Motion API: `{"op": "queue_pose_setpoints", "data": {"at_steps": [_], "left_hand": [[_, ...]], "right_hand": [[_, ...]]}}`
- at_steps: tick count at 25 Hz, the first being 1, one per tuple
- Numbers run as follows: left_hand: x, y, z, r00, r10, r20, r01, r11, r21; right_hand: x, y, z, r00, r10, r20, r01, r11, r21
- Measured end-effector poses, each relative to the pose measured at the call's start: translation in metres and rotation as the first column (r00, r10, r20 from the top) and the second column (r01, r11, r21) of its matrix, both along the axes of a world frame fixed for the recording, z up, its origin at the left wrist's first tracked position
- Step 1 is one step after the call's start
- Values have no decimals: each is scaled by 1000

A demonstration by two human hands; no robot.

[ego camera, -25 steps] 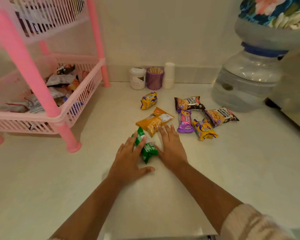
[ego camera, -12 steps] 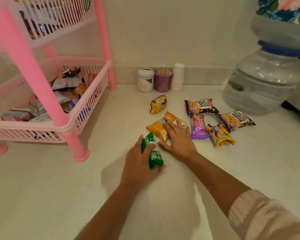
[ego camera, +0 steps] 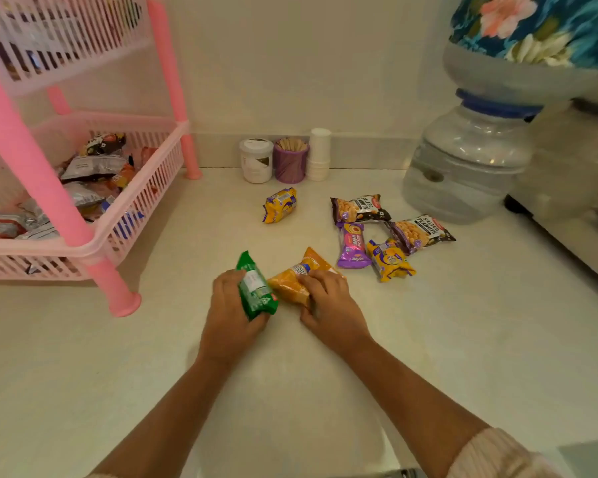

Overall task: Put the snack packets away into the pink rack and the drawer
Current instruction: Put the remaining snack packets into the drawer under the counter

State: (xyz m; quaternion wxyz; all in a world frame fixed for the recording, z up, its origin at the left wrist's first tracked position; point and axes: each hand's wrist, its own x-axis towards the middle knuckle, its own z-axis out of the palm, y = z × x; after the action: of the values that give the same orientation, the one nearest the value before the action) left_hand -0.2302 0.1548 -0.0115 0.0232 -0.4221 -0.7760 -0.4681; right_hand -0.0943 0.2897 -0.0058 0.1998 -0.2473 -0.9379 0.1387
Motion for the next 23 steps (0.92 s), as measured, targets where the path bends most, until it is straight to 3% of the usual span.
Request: {"op": "queue_pose_setpoints", "data": {"at_steps": [4,8,12,17,20,23], "left_hand": [[35,-20,3,971,38,234,-46,999,27],[84,-38,7,962,84,262,-86,996,-4],[140,-48,6,940,150,307,-156,988,-6],[203,-63,-6,971,50,235,-47,999,-21],[250,-56,-2,941,4,339,-12,1000,20],[305,-44,0,902,-102,419,74,994,84]], "right_hand": [[38,-18,1,999,-34,-12,33,997,-68],[79,-26,-3,999,-47,18,49,990,-132],[132,-32,-1,991,-44,-125,9,965,-263],[221,-37,-6,964,-84,-251,-20,923,-384],[278,-30,1,957,-108,-268,-24,895,-445],[331,-15,19,970,-23,-244,-76,918,-390]]}}
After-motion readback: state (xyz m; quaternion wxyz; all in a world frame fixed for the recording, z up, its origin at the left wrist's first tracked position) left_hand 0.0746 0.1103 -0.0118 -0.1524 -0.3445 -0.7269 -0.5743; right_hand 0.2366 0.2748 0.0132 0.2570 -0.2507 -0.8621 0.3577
